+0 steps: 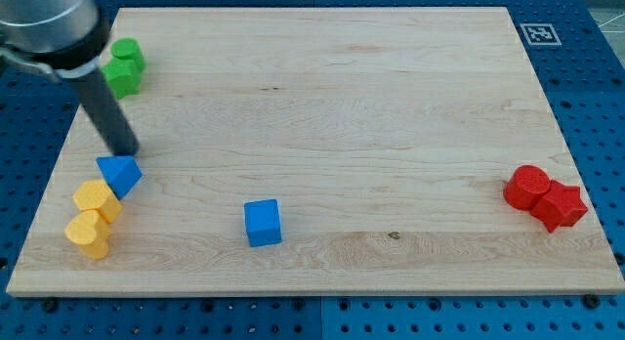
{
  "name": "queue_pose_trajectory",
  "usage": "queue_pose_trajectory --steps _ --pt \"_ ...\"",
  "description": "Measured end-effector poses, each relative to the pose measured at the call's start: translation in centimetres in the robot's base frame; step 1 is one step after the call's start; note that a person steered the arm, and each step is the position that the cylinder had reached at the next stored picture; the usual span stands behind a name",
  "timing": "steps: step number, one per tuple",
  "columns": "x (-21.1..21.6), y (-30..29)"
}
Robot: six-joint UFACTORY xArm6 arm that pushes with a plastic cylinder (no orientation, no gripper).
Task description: Nudge the blue triangle a bit down
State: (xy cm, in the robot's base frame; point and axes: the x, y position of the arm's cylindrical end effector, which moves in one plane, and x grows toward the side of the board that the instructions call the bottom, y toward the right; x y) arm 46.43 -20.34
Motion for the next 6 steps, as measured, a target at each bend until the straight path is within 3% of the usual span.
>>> queue_pose_trajectory --steps 1,2,4,6 --pt "2.5 4.8" --pt "3.2 5.7" --pt "5.4 4.8" --pt "4.0 3.6"
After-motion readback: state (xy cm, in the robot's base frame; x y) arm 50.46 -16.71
